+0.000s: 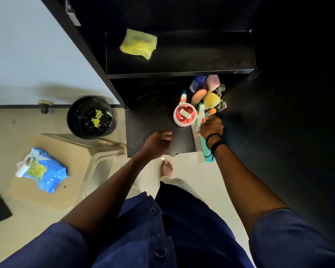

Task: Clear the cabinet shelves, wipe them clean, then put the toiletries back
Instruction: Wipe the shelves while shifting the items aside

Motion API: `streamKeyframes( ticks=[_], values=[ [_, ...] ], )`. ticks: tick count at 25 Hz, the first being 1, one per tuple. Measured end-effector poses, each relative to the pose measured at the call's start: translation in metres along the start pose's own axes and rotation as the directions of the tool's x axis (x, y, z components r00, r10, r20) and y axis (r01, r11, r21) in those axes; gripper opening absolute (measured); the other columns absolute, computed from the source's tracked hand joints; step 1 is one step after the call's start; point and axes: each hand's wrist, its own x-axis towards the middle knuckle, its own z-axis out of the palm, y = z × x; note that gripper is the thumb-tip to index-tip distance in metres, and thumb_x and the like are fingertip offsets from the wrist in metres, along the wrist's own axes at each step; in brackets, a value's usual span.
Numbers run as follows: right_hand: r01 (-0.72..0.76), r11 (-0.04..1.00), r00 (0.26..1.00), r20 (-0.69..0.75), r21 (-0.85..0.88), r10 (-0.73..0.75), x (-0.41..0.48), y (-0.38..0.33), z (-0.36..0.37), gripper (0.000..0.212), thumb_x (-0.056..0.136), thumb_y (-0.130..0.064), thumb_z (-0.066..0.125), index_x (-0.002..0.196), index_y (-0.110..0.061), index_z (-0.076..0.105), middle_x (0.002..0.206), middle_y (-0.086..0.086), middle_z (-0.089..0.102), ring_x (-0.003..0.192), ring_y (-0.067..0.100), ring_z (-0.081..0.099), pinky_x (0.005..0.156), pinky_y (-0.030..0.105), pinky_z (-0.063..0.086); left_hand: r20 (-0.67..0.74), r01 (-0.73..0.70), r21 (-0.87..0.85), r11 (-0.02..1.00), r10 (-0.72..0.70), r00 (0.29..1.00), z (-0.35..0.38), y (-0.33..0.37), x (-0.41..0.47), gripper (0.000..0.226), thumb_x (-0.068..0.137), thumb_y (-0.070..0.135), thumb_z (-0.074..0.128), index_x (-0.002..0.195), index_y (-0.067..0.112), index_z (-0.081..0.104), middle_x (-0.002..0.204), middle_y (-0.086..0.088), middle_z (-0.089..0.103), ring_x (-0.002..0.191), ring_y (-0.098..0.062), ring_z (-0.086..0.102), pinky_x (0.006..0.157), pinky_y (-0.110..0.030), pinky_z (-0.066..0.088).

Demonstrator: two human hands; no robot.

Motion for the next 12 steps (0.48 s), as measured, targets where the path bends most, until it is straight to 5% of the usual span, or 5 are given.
streamKeyframes(
  ticks=[8,12],
  values=[
    [0.196,0.980,0.976,-0.088,-0.027,-0.198,-0.044,0.001,-0.015,0.041,0.084,-0.011,0.065,0.123,-0.008,0.058,0.120,0.013,0.065,0.107,0.031,0.063,0.090,0.035,0.050,-0.040,-0.119,0.037,0.992,0.120,0.992,-0.019,-0.002,-0.011,0.029,0.089,0.007,0.056,0.117,0.001,0.058,0.110,-0.013,0.067,0.099,-0.028,0.065,0.083,-0.030,0.049],
    [0.318,0.923,0.943,-0.169,0.215,-0.285,-0.082,-0.013,-0.019,0.031,0.083,-0.007,0.064,0.114,-0.006,0.063,0.111,0.014,0.068,0.103,0.030,0.065,0.094,0.037,0.052,-0.070,-0.135,-0.010,0.991,0.134,0.989,-0.047,0.003,-0.024,0.040,0.092,0.018,0.055,0.132,0.014,0.051,0.128,-0.007,0.062,0.113,-0.020,0.062,0.099,-0.037,0.049]
  ],
)
